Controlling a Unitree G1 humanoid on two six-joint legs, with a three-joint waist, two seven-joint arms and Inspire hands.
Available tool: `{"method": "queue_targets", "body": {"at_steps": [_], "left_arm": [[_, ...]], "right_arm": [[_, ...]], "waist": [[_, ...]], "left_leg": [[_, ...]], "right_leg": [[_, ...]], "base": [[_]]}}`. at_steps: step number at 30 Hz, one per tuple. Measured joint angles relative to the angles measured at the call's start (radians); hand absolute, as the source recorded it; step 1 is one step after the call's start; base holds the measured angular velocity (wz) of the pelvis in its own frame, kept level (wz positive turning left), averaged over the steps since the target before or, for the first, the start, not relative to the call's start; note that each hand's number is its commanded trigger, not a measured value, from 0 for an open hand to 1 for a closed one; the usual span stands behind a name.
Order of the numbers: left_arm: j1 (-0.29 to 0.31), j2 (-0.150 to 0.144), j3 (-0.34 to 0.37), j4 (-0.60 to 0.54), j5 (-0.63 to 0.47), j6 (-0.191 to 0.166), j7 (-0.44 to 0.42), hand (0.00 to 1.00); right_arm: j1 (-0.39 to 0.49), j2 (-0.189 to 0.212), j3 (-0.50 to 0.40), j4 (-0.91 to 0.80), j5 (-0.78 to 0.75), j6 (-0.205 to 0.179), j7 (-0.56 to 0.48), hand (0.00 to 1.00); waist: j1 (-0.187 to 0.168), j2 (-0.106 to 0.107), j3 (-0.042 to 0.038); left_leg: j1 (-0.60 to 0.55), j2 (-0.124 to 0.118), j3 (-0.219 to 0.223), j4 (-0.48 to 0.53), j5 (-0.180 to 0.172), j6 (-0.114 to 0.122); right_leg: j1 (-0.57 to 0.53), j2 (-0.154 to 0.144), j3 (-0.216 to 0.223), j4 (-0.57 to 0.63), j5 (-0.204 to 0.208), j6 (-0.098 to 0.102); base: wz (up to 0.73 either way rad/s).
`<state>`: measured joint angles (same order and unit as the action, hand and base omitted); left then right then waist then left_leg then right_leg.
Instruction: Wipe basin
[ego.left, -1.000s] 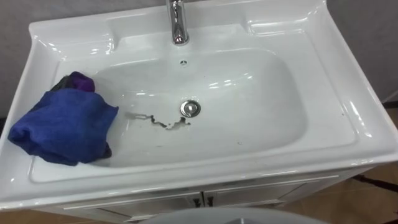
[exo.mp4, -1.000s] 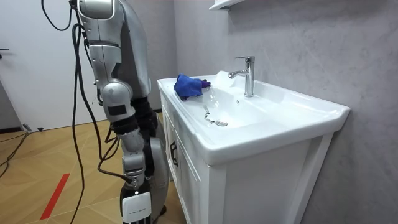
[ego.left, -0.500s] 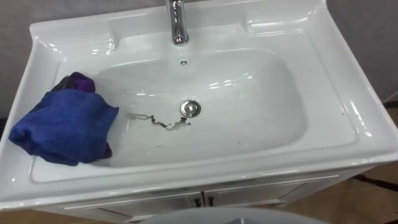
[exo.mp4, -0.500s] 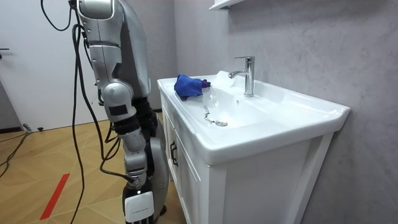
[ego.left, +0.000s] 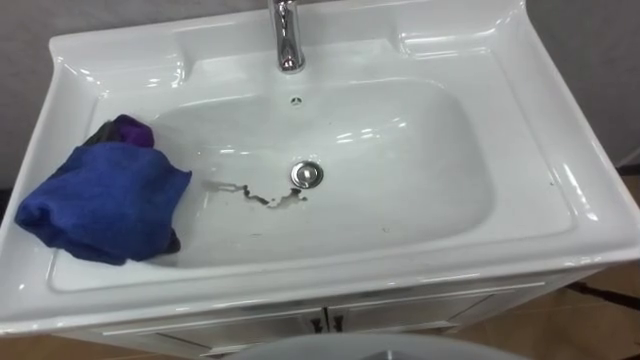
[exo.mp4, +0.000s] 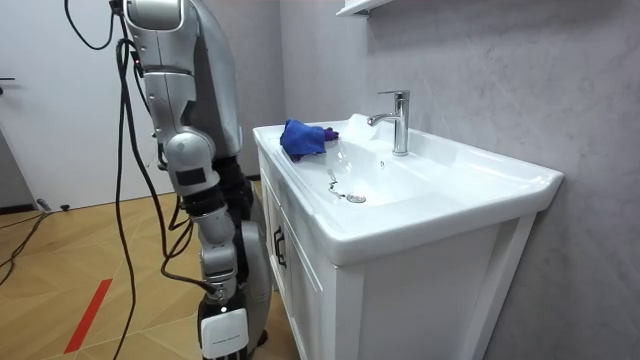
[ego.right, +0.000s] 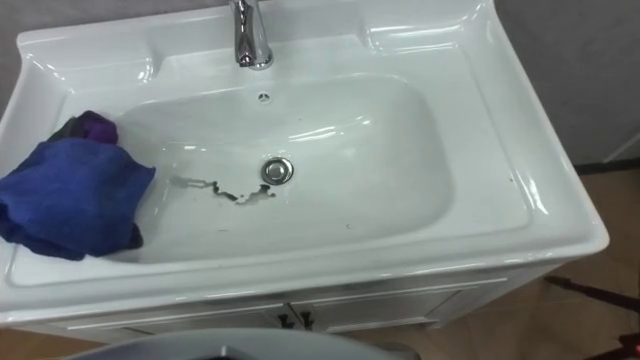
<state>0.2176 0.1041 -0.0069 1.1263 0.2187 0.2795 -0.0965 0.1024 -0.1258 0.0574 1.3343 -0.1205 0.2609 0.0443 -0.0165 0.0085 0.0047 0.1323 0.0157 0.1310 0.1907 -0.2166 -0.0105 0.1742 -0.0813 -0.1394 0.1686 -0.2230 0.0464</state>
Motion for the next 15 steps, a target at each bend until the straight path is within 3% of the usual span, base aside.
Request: {"method": "queue_targets", "body": {"at_steps": [7, 11, 15], "left_arm": [[0.032, 0.0, 0.111, 0.011, -0.15, 0.002, 0.049, 0.0], [0.037, 0.003, 0.159, 0.011, -0.178, -0.003, 0.094, 0.0], [0.043, 0.026, 0.239, 0.012, -0.258, -0.007, 0.139, 0.0]], "right_arm": [[-0.002, -0.007, -0.023, 0.005, 0.02, 0.001, -0.012, 0.0], [-0.002, -0.018, -0.024, 0.004, 0.021, -0.003, -0.012, 0.0], [-0.002, -0.039, -0.047, 0.007, 0.025, -0.011, -0.01, 0.0]], "waist": [[0.001, 0.003, 0.0005], [0.017, 0.008, 0.0001], [0.03, 0.014, 0.0007]], "left_leg": [[-0.001, -0.001, 0.0, 0.0, 0.0, 0.0], [-0.004, -0.002, -0.008, 0.0, 0.0, 0.0], [-0.001, -0.005, -0.027, 0.008, 0.0, 0.0]], "right_leg": [[0.001, 0.0, -0.002, 0.0, 0.0, 0.0], [0.001, -0.001, -0.007, 0.0, 0.0, 0.0], [0.017, -0.003, -0.022, -0.002, 0.0, 0.0]], "base": [[0.0], [0.04], [0.11]]}}
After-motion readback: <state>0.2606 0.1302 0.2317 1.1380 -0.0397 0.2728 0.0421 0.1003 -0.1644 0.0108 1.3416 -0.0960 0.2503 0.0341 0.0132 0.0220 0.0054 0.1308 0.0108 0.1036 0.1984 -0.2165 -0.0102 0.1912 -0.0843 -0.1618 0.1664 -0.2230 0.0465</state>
